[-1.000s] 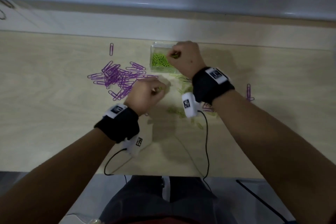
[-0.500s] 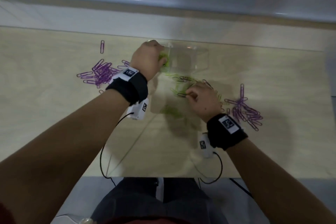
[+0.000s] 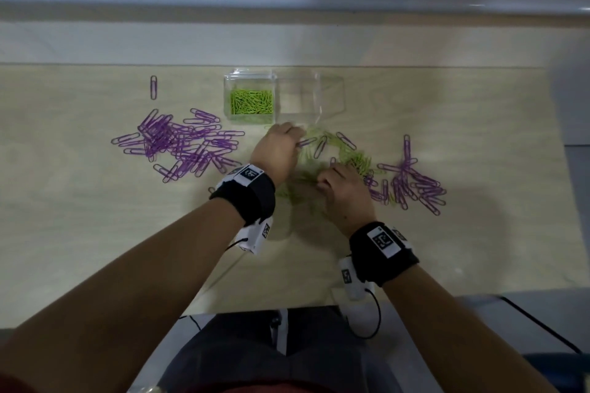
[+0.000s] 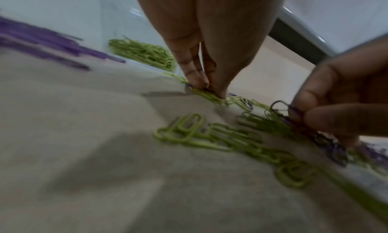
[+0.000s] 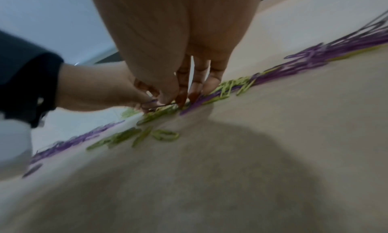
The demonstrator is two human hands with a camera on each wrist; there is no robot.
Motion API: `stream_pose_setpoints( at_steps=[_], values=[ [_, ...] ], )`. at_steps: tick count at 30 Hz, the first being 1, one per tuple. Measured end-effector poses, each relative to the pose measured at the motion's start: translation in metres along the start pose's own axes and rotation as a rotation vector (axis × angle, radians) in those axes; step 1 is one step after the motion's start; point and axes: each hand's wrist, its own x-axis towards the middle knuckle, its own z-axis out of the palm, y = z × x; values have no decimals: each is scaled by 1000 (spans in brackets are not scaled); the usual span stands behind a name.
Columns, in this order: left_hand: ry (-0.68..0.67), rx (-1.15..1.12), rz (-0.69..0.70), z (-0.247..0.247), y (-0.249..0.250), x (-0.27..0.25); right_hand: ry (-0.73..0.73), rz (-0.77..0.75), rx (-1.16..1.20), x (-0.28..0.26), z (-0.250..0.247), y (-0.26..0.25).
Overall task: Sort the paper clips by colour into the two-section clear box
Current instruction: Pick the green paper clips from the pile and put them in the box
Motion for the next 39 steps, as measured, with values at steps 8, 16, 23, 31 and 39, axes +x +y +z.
stream_pose_setpoints(
  at_steps=[8, 16, 23, 31, 39],
  values=[
    [67, -270, -54, -4, -15, -31, 218, 336, 326, -14, -47, 14],
    [390, -515, -293, -38, -45, -61, 223, 688, -67, -13, -79, 79],
    [260, 88, 71, -35, -49, -50, -81, 254, -206, 38, -59, 31],
    [-188, 349, 199, -22, -13, -21, -325, -7, -355, 73, -30, 1],
    [-211, 369, 207, -23, -13, -22, -417, -125, -354, 76, -27, 11]
  ],
)
